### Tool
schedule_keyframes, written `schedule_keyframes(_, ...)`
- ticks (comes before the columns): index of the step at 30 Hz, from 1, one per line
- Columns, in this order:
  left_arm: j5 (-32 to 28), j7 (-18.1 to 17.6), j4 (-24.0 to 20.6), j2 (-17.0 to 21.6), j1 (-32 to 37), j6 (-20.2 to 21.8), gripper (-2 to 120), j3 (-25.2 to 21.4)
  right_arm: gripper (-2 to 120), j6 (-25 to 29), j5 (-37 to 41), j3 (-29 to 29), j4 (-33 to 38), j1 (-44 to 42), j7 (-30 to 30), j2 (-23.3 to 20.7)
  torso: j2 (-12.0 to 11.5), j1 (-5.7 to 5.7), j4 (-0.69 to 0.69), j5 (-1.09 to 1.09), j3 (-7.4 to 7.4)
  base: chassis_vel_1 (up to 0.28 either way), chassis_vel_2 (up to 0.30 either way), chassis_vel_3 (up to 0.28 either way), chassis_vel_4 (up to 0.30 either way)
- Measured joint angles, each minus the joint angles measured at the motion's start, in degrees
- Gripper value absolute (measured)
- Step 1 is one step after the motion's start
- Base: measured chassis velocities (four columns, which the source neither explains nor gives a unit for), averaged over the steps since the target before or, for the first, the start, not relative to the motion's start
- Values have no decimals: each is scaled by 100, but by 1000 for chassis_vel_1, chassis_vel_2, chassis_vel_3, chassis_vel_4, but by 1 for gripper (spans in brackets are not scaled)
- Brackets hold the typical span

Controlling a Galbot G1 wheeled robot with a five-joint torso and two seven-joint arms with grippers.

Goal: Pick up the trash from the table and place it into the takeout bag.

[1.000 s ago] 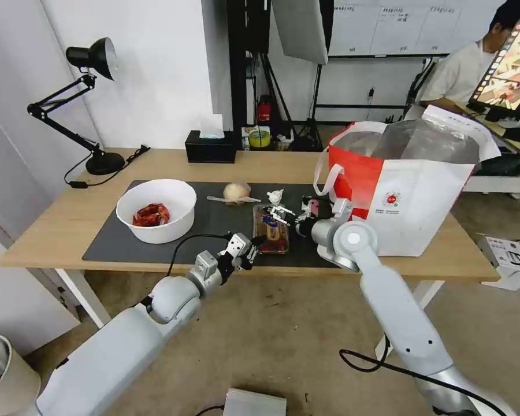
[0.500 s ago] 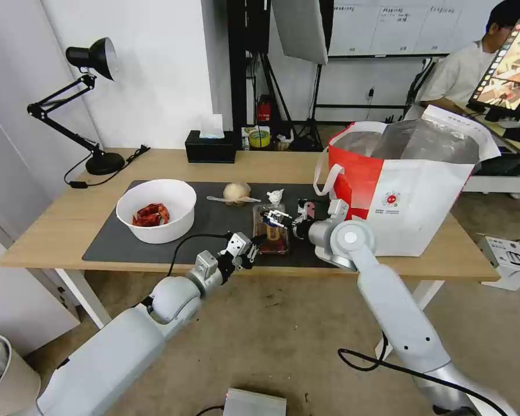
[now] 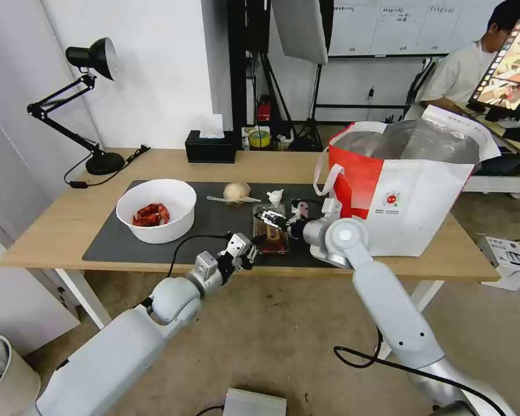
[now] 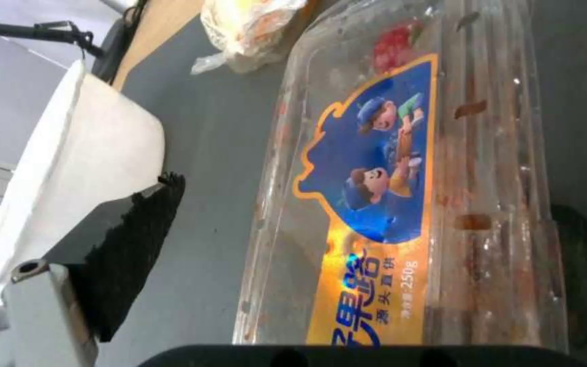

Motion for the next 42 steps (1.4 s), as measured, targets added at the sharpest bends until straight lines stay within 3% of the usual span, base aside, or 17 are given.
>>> schedule_keyframes(4, 0, 0, -5, 0, 6, -21, 0, -7, 99, -22, 16, -53, -56, 58, 23, 8, 0, 0, 0, 0, 0, 0, 0, 0, 0)
schedule_keyframes(8, 0, -1, -14, 3, 13, -41, 0, -16, 87, -23, 35, -72, -84, 85, 70, 14, 0, 0, 0, 0, 0, 0, 0, 0, 0)
schedule_keyframes(12, -6, -1, -46, 26, 55, -72, 0, -63, 67, -26, 68, -78, -91, 85, 133, 8, 0, 0, 1, 1, 0, 0, 0, 0, 0)
schedule_keyframes(17, -11, -1, -58, 38, 73, -86, 0, -81, 53, -27, 68, -59, -98, 74, 150, 1, 0, 0, 1, 1, 0, 0, 0, 0, 0)
schedule_keyframes(29, -29, 5, -136, 101, 143, -104, 0, -153, 5, -23, 66, 2, -113, 45, 152, -32, 0, 0, 1, 1, 0, 0, 0, 0, 0)
schedule_keyframes(40, -70, 27, -314, 262, 408, -119, 0, -403, 0, -7, 69, 11, -141, 4, 129, -22, 0, 0, 0, 0, -1, 0, 0, 0, 0)
schedule_keyframes(42, -109, 41, -443, 386, 604, -135, 0, -637, 0, -1, 68, 26, -134, -6, 84, -21, 0, 0, 0, 0, 0, 0, 0, 0, 0)
